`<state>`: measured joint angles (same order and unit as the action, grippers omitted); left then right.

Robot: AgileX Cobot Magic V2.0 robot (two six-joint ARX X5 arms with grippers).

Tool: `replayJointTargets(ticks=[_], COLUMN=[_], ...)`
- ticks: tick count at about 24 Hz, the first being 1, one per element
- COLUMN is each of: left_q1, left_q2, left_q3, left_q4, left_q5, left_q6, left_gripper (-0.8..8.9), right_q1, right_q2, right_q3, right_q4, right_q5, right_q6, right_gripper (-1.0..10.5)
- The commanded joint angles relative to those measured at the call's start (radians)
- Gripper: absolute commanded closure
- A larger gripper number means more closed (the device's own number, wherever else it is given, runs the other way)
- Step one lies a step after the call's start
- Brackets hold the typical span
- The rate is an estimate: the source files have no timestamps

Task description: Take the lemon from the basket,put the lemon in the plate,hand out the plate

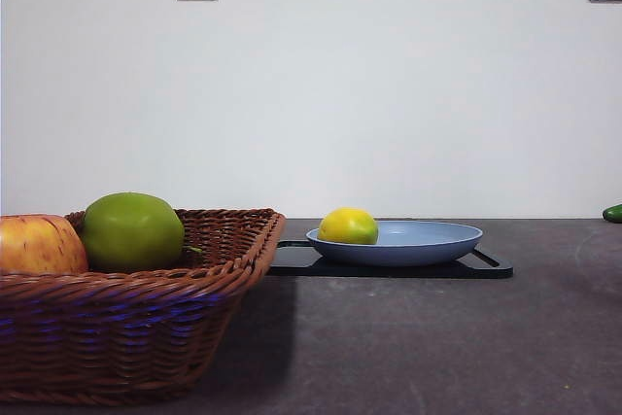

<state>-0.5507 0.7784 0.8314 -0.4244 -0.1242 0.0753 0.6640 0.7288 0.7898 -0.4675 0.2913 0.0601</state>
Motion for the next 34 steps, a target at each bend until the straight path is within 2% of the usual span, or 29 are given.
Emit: replayJointTargets(ticks=[1, 4, 9, 21, 24, 27, 30, 34], left_q1=[-0.004, -0.004, -0.004, -0.005, 0.007, 0.053, 0.155, 0.319], left_q2=[-0.149, -0.29, -0.312, -0.312, -0.386, -0.508, -0.627, -0.726], left_q3=[-0.196, -0.334, -0.34, -0.341, -0.341, -0.341, -0.354, -0.428], left_q4=[0.101, 0.173, 0.169, 0.167, 0.139, 0.084, 0.035, 0.067], left_q5=[0.006, 0.024, 0.021, 0.022, 0.021, 0.02, 0.019, 0.018], left_q6=[-0.086, -0.143, -0.146, -0.146, -0.143, -0.039, -0.037, -0.037], left_gripper=[8.07, 8.07, 8.05, 8.05, 8.05, 8.05, 8.05, 8.05], right_q1=[0.014, 0.013, 0.011, 0.011, 0.011, 0.011, 0.011, 0.011], right_q2=[-0.114, -0.22, -0.248, -0.254, -0.254, -0.255, -0.256, -0.259], right_q3=[-0.153, -0.278, -0.282, -0.282, -0.282, -0.282, -0.282, -0.282], right_q4=[0.148, 0.219, 0.198, 0.198, 0.197, 0.197, 0.198, 0.198], right_q5=[0.01, 0.011, 0.055, 0.055, 0.055, 0.055, 0.056, 0.055], right_q6=[0.013, 0.04, 0.043, 0.043, 0.043, 0.043, 0.043, 0.043], right_gripper=[9.4, 9.4, 9.4, 9.4, 9.4, 9.4, 9.4, 9.4])
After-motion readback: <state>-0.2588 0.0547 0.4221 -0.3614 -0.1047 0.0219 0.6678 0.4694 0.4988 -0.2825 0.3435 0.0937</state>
